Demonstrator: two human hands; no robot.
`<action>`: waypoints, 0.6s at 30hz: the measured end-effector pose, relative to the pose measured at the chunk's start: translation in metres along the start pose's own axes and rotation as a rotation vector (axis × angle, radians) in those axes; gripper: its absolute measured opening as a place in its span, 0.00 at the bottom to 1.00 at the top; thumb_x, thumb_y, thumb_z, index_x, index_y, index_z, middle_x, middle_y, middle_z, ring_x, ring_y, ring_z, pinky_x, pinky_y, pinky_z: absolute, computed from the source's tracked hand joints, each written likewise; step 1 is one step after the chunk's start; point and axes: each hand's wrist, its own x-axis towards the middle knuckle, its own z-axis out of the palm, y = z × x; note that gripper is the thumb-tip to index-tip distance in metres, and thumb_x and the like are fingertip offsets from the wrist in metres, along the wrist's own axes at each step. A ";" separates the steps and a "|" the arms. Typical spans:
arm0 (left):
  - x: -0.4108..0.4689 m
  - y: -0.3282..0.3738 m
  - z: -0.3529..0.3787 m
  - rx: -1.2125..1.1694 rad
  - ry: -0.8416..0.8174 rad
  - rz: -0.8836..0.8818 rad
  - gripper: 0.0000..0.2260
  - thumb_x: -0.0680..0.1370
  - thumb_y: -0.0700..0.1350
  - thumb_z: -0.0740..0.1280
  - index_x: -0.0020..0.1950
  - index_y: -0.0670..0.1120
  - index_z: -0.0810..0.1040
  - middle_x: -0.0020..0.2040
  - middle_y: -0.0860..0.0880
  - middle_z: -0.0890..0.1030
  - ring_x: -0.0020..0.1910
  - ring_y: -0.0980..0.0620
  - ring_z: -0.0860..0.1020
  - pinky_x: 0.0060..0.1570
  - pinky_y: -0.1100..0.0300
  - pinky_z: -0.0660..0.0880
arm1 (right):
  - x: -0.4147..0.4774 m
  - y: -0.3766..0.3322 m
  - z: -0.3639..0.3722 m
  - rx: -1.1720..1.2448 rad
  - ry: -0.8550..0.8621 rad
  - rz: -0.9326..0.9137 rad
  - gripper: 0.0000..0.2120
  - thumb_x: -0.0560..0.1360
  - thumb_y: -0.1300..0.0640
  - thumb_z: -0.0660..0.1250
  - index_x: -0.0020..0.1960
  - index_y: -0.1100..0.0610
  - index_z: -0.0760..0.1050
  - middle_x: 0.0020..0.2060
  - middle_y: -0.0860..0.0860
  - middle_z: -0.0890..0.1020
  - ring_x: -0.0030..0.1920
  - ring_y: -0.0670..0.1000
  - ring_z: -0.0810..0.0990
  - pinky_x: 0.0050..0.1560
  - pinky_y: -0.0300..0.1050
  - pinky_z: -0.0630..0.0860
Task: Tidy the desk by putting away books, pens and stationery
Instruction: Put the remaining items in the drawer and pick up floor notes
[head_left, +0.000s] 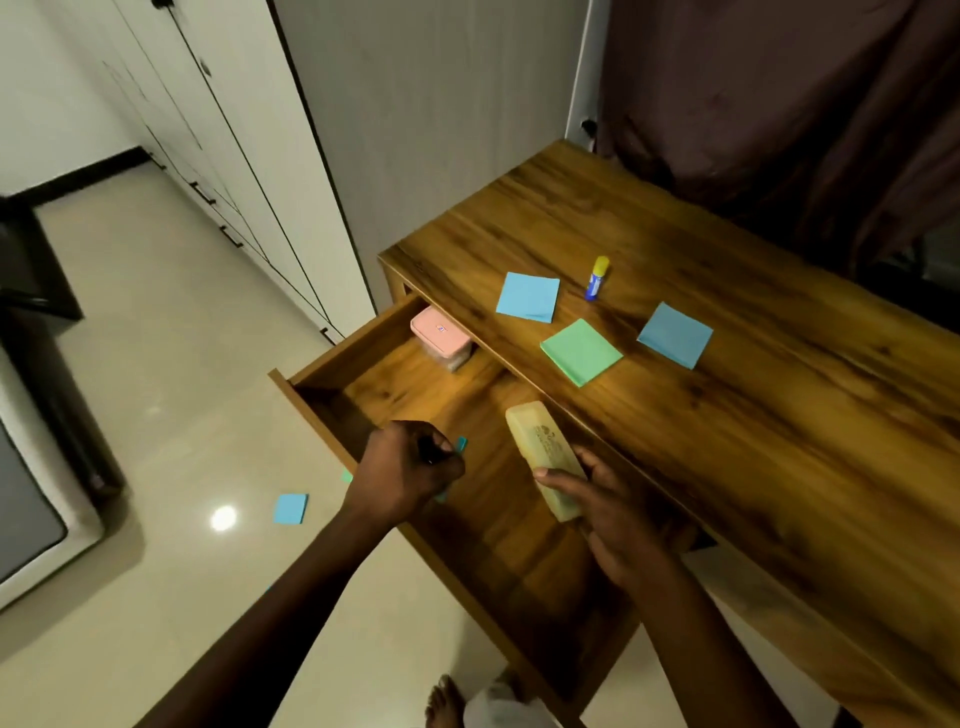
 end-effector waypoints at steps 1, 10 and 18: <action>0.007 -0.001 -0.005 0.009 0.004 -0.002 0.06 0.73 0.44 0.78 0.46 0.48 0.83 0.42 0.51 0.86 0.38 0.54 0.86 0.39 0.51 0.85 | 0.006 -0.004 0.007 0.011 0.000 0.004 0.31 0.71 0.51 0.79 0.71 0.46 0.73 0.61 0.49 0.81 0.60 0.52 0.79 0.52 0.50 0.81; 0.054 -0.022 -0.030 0.028 0.033 -0.087 0.05 0.73 0.44 0.77 0.46 0.47 0.83 0.41 0.50 0.86 0.39 0.53 0.86 0.41 0.48 0.85 | 0.048 -0.008 0.055 0.024 0.086 0.051 0.30 0.76 0.44 0.73 0.75 0.46 0.68 0.61 0.48 0.76 0.56 0.47 0.77 0.47 0.44 0.78; 0.111 -0.052 -0.078 0.076 -0.032 -0.187 0.06 0.74 0.44 0.77 0.49 0.46 0.84 0.43 0.50 0.86 0.37 0.55 0.86 0.37 0.61 0.83 | 0.099 0.003 0.120 -0.042 0.118 0.131 0.15 0.76 0.52 0.75 0.61 0.51 0.78 0.51 0.46 0.83 0.50 0.47 0.81 0.40 0.41 0.79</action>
